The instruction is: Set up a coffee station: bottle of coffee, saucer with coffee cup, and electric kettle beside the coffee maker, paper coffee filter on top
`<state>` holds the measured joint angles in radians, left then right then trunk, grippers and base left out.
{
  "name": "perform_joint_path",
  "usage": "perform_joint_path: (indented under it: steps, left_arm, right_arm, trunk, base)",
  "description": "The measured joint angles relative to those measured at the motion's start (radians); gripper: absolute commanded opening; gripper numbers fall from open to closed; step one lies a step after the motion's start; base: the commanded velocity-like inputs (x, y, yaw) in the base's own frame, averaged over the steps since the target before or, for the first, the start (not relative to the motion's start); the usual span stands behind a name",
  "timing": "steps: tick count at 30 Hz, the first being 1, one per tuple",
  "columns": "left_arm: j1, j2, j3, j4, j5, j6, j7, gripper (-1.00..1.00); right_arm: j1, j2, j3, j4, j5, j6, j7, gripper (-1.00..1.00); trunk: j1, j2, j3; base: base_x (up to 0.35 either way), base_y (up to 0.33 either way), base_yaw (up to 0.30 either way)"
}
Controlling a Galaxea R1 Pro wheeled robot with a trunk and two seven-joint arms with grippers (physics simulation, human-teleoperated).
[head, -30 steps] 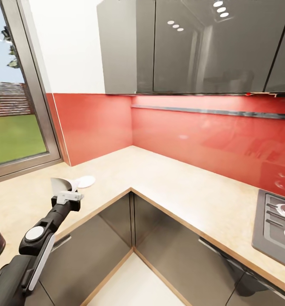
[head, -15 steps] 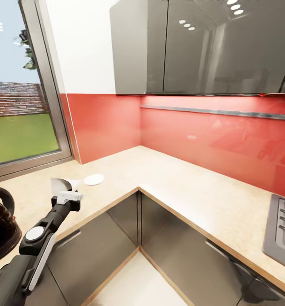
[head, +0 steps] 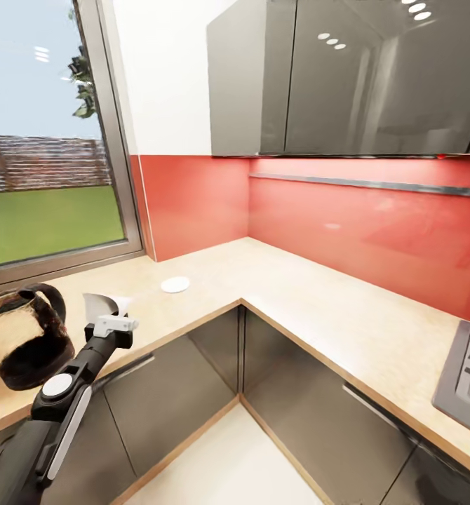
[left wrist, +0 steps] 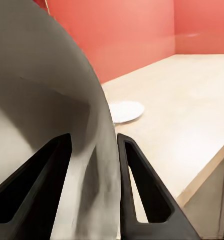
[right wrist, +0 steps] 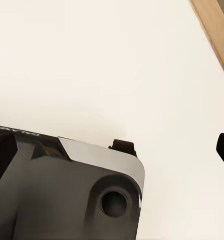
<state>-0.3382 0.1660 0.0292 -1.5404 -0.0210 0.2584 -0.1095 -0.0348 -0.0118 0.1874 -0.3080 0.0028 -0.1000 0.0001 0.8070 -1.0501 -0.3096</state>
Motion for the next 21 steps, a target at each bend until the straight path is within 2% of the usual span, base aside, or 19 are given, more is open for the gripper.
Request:
perform_joint_path:
  steps: [3,12,21]
  left_arm:
    - [0.0,0.0,0.0,0.0,0.0,0.0,0.0,-1.0]
    - [0.0,0.0,0.0,0.0,0.0,0.0,0.0,-1.0]
    - [0.0,0.0,0.0,0.0,0.0,0.0,0.0,-1.0]
  right_arm:
    - [0.0,0.0,0.0,0.0,0.0,0.0,0.0,1.0]
    - [0.0,0.0,0.0,0.0,0.0,0.0,0.0,1.0]
    - [0.0,0.0,0.0,0.0,0.0,0.0,-0.001,1.0]
  trunk:
    - [0.0,0.0,0.0]
    - [0.0,0.0,0.0]
    - [-0.001,0.0,0.0]
  base:
    - [-0.317,-0.002,0.22]
    - [-0.31,0.0,0.095]
    - [-0.052,0.0,0.252]
